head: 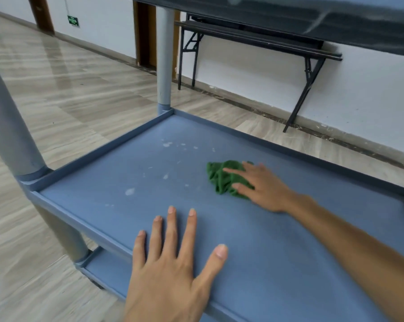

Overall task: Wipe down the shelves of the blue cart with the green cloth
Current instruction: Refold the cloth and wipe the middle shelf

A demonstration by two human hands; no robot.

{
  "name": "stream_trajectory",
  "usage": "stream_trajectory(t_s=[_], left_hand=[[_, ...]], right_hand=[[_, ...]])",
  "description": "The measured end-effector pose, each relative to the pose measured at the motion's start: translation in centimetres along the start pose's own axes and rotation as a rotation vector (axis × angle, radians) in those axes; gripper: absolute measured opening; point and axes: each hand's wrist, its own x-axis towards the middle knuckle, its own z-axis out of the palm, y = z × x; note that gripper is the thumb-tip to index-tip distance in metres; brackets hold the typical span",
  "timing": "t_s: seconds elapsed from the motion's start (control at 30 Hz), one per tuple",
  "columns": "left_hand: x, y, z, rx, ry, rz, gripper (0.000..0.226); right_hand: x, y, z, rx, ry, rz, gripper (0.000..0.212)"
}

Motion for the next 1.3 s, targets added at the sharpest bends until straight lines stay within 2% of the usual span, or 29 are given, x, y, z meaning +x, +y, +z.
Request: stream_trajectory(t_s=[0.13,0.23,0.37,0.47,0.57,0.73,1.0,1.13,1.3], left_hand=[[0.0,-0.4,0.3,0.03,0.061,0.079,0.086],[0.3,-0.8,0.6,0.071,0.099,0.092,0.083],[0.6,-0.7,0.6,0.072,0.107,0.1,0.079],[0.7,-0.9,1.0,0.096,0.156,0.11,0.079],[0.6,-1.2,1.2,0.095,0.201,0.129,0.082],[0.3,-1.4,1.4,0.084,0.223,0.144,0.083],[0.1,-1.3,1.3,0.007,0.228,0.144,0.082],[-0.3,-1.4,1.3,-0.051,0.248,0.156,0.084],[-0.6,-1.9,1.3,-0.135,0.28,0.193,0.082]], right_hand=[[5.1,3.8,-0.1,0.0,0.121,0.13,0.047],[8.0,6.5,0.2,-0.025,0.11,0.388,0.05],[10.3,6.8,0.7,0.03,0.193,0.678,0.044],[11.0,5.7,0.9,0.038,0.205,0.775,0.042],[10.5,4.9,0.8,0.038,0.182,0.796,0.043],[9.8,1.0,0.9,0.027,0.148,0.724,0.044],[1.4,-10.9,2.0,0.044,0.134,0.332,0.044],[-5.3,-15.4,1.6,0.039,0.028,0.097,0.049],[-10.8,-18.0,0.5,0.165,-0.101,-0.071,0.05]])
